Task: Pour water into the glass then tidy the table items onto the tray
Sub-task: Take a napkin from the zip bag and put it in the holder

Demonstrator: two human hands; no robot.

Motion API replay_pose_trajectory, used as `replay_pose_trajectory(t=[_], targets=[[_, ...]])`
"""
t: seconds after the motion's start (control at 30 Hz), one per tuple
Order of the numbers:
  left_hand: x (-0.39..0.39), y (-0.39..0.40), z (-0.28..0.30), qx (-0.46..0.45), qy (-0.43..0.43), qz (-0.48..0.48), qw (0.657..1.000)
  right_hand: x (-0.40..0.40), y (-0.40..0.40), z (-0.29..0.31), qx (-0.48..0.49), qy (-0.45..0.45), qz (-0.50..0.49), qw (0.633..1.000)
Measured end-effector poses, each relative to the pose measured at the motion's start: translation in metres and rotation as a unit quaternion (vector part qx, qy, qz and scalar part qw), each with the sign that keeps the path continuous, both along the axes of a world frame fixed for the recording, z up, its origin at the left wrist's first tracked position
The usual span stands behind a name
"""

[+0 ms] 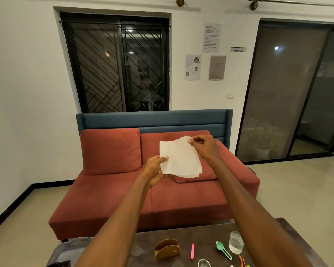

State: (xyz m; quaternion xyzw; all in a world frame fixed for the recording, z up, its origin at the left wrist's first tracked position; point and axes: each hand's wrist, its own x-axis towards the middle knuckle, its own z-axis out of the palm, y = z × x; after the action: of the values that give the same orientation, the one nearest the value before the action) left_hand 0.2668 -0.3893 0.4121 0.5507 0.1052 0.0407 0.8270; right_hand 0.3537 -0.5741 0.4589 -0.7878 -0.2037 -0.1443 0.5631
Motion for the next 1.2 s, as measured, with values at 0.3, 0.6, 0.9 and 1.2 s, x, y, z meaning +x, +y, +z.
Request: replay_pose_trajectory(t=[0.3,0.6,0.9,1.2], targets=[[0.003,-0.005,0.009,-0.104,0.009,0.015,0.994,-0.026,0.022,-0.005,-0.088,-0.140,0.040,0.985],[0.008,-0.012,0.020,-0.157,-0.014,0.057,0.986,-0.044,0.039,-0.036,-0.217,-0.211,0.059,0.951],[0.003,-0.015,0.021,-0.159,-0.004,0.057,0.986,-0.048,0.038,-0.045,-0.278,-0.216,0.060,0.934],[0.003,-0.015,0.019,-0.148,0.016,0.090,0.985,-0.051,0.027,-0.053,-0.325,-0.219,0.045,0.919]])
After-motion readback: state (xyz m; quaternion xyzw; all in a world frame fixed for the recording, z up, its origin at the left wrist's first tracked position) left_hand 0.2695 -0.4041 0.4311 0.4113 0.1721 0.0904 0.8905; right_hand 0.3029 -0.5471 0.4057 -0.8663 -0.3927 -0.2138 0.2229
